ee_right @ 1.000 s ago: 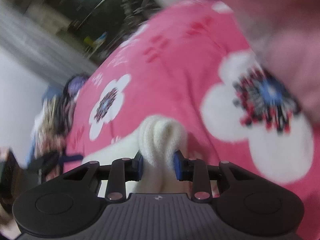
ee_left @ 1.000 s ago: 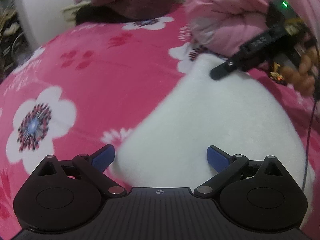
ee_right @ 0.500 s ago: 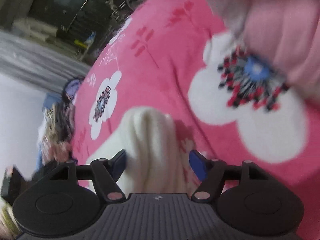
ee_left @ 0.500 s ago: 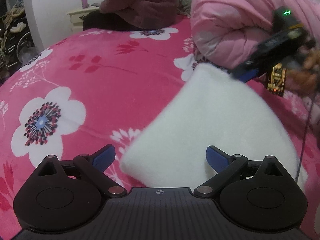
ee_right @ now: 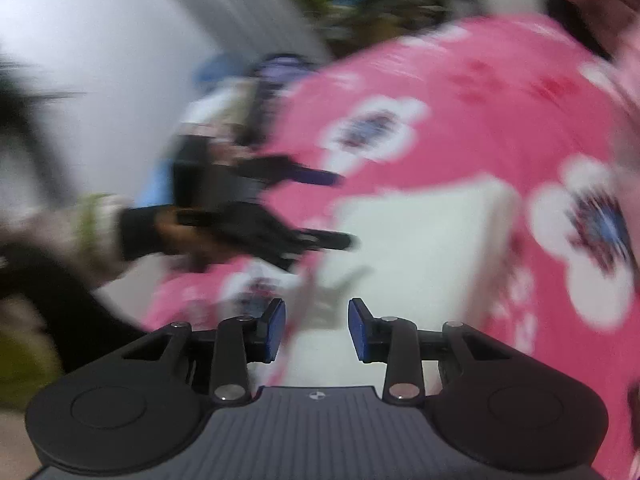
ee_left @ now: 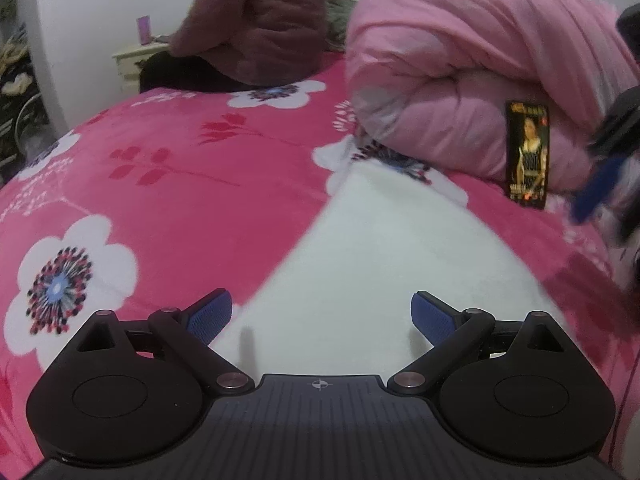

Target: Fold clothes

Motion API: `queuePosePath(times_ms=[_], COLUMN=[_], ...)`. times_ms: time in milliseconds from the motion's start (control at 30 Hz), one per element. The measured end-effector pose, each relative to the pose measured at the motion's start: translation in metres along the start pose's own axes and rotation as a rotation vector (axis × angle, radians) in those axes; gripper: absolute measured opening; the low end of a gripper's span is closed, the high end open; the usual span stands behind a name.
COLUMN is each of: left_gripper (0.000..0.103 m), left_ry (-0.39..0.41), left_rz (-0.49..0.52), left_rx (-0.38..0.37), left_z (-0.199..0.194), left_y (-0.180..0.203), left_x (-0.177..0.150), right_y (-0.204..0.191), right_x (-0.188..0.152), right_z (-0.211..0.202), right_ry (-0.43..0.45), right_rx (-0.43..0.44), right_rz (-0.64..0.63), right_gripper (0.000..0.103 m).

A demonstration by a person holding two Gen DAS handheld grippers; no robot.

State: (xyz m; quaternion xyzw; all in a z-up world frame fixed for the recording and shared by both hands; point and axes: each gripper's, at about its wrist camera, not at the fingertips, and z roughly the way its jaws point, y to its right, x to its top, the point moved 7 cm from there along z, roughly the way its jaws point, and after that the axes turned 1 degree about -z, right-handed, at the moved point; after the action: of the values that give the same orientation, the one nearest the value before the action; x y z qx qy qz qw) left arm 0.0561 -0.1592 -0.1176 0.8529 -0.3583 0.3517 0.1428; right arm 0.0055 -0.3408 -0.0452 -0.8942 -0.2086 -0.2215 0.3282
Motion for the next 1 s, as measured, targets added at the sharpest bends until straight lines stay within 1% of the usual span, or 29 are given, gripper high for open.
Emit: queuePosePath(times_ms=[67, 100, 133, 200, 233, 267, 300, 333, 367, 433, 500, 567, 600, 633, 667, 767, 800, 900, 933, 967, 1000], left_gripper=[0.097, 0.097, 0.098, 0.099, 0.101, 0.102, 0.102, 0.102, 0.103, 0.103, 0.103, 0.103, 0.103, 0.103, 0.103, 0.103, 0.103, 0.103, 0.103, 0.103, 0.103], left_ry=[-0.024, -0.041, -0.06, -0.062, -0.063, -0.066, -0.068, -0.07, -0.07, -0.068, -0.069, -0.069, -0.067, -0.065, -0.062, -0.057, -0.058, -0.062, -0.063, -0.062, -0.06], left_rz=[0.051, 0.076, 0.081, 0.054, 0.04, 0.029, 0.017, 0.009, 0.01, 0.019, 0.01, 0.0, 0.001, 0.002, 0.01, 0.023, 0.021, -0.011, -0.026, -0.022, -0.016], left_rx=[0.05, 0.081, 0.093, 0.092, 0.091, 0.088, 0.083, 0.078, 0.081, 0.085, 0.08, 0.075, 0.072, 0.069, 0.075, 0.092, 0.092, 0.076, 0.069, 0.064, 0.058], left_z=[0.013, 0.02, 0.026, 0.03, 0.031, 0.032, 0.033, 0.034, 0.035, 0.033, 0.033, 0.033, 0.034, 0.034, 0.035, 0.034, 0.034, 0.034, 0.034, 0.035, 0.035], left_y=[0.007, 0.009, 0.009, 0.007, 0.006, 0.004, 0.002, 0.002, 0.002, 0.003, 0.001, 0.0, 0.0, 0.001, 0.002, 0.005, 0.004, -0.001, -0.002, -0.001, 0.0], left_x=[-0.003, -0.005, -0.009, -0.011, -0.013, -0.013, -0.013, -0.014, -0.014, -0.014, -0.014, -0.015, -0.016, -0.016, -0.016, -0.015, -0.015, -0.017, -0.018, -0.018, -0.018], right_y=[0.011, 0.011, 0.011, 0.008, 0.011, 0.015, 0.019, 0.02, 0.019, 0.013, 0.0, -0.011, -0.009, 0.001, 0.012, 0.013, 0.008, -0.026, -0.031, -0.03, -0.025], right_x=[-0.004, -0.005, -0.008, -0.013, -0.018, -0.026, -0.036, -0.046, -0.05, -0.043, -0.034, -0.031, -0.035, -0.045, -0.054, -0.048, -0.044, -0.053, -0.062, -0.076, -0.09], right_z=[0.016, 0.023, 0.031, 0.049, 0.057, 0.068, 0.08, 0.088, 0.09, 0.083, 0.073, 0.069, 0.074, 0.083, 0.089, 0.083, 0.078, 0.07, 0.073, 0.08, 0.088], right_ry=[0.042, 0.048, 0.043, 0.026, 0.009, -0.019, -0.049, -0.06, -0.053, -0.065, -0.05, -0.038, -0.061, -0.096, -0.11, -0.113, -0.109, -0.136, -0.167, -0.213, -0.241], right_rx=[-0.07, -0.106, -0.144, -0.214, -0.239, -0.282, -0.343, -0.389, -0.407, -0.417, -0.422, -0.421, -0.435, -0.464, -0.481, -0.465, -0.456, -0.373, -0.357, -0.354, -0.38], right_rz=[0.025, 0.001, -0.04, -0.142, -0.172, -0.223, -0.302, -0.394, -0.44, -0.408, -0.411, -0.458, -0.471, -0.476, -0.479, -0.421, -0.41, -0.514, -0.55, -0.583, -0.624], right_gripper=[0.036, 0.036, 0.036, 0.036, 0.035, 0.035, 0.035, 0.035, 0.035, 0.035, 0.033, 0.033, 0.032, 0.033, 0.034, 0.034, 0.032, 0.03, 0.03, 0.031, 0.031])
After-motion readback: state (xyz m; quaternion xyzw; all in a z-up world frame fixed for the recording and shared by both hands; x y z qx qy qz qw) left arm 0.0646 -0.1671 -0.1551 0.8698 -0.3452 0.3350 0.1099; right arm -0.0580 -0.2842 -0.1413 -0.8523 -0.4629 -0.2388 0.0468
